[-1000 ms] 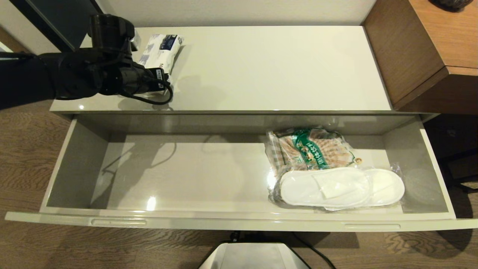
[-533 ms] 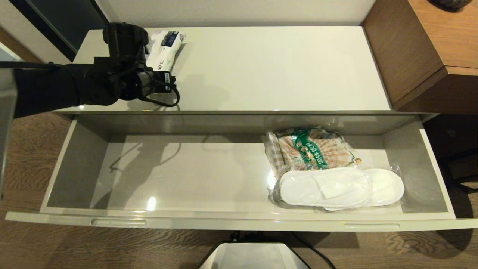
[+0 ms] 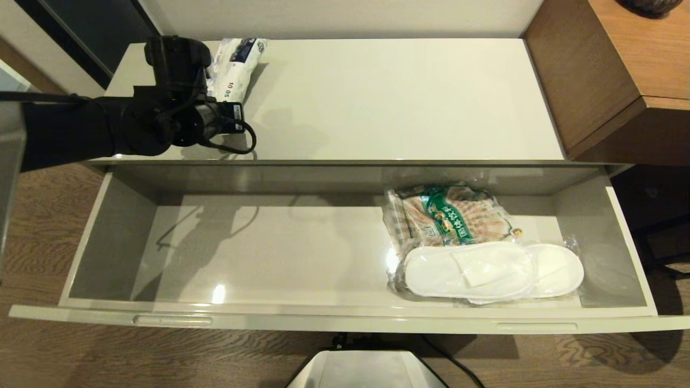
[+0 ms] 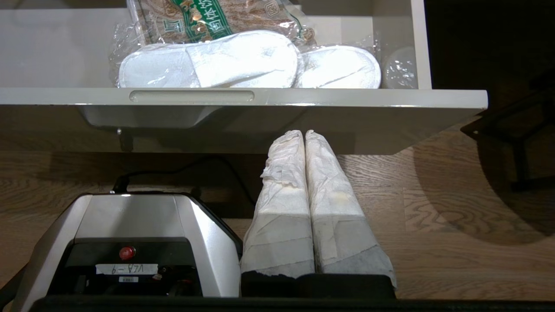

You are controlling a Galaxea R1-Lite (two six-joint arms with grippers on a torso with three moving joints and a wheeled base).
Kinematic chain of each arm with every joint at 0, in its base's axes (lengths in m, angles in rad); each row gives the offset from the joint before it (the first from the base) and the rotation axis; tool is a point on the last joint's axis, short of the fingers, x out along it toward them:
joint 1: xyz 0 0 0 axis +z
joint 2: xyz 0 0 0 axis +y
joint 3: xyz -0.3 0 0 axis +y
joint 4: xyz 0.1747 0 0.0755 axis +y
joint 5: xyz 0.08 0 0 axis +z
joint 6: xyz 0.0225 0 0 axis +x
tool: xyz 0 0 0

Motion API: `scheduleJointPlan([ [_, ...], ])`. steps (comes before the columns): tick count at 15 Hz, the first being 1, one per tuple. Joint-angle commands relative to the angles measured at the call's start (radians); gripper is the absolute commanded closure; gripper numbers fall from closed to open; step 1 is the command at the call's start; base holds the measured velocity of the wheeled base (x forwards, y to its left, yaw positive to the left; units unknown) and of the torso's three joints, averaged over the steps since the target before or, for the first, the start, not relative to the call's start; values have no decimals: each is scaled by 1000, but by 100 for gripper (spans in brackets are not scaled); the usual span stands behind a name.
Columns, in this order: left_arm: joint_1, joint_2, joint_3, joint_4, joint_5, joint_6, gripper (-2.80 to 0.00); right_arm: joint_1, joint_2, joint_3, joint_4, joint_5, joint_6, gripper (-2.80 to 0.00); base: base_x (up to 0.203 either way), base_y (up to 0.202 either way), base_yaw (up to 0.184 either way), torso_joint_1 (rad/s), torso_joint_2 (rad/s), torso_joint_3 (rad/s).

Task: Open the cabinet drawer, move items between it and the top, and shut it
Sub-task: Pick up the tissue on the table, then put the tissue in the drawer

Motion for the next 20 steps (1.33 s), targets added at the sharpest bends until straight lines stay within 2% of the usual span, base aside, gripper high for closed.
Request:
scheduleJointPlan([
  [1, -1, -34, 32, 10, 1, -8, 0, 0, 1, 0, 0, 0, 0, 0, 0, 0, 0, 0, 0, 0],
  [3, -5, -102, 83, 24, -4, -24, 0, 0, 1, 0, 0, 0, 0, 0, 0, 0, 0, 0, 0, 0],
  [6, -9, -317, 219, 98, -42, -62, 0, 0, 1, 0, 0, 0, 0, 0, 0, 0, 0, 0, 0, 0],
  [8, -8, -470, 301, 229, -113, -99, 0, 0, 1, 0, 0, 0, 0, 0, 0, 0, 0, 0, 0, 0],
  [10, 2, -609, 392, 411, -197, -122, 0, 0, 1, 0, 1, 0, 0, 0, 0, 0, 0, 0, 0, 0],
  [12, 21, -732, 550, 535, -261, -132, 0, 0, 1, 0, 0, 0, 0, 0, 0, 0, 0, 0, 0, 0],
  [15, 31, -900, 810, 614, -295, -131, 0, 0, 1, 0, 0, 0, -2, 0, 0, 0, 0, 0, 0, 0],
  [17, 35, -936, 969, 611, -296, -135, 0, 0, 1, 0, -2, 2, -5, 0, 0, 0, 0, 0, 0, 0],
  [18, 36, -929, 1048, 537, -298, -139, 0, 0, 1, 0, -2, 2, -5, 0, 0, 0, 0, 0, 0, 0],
  [20, 37, -873, 1145, 273, -300, -139, 0, 0, 1, 0, -2, 1, -3, 0, 0, 0, 0, 0, 0, 0],
])
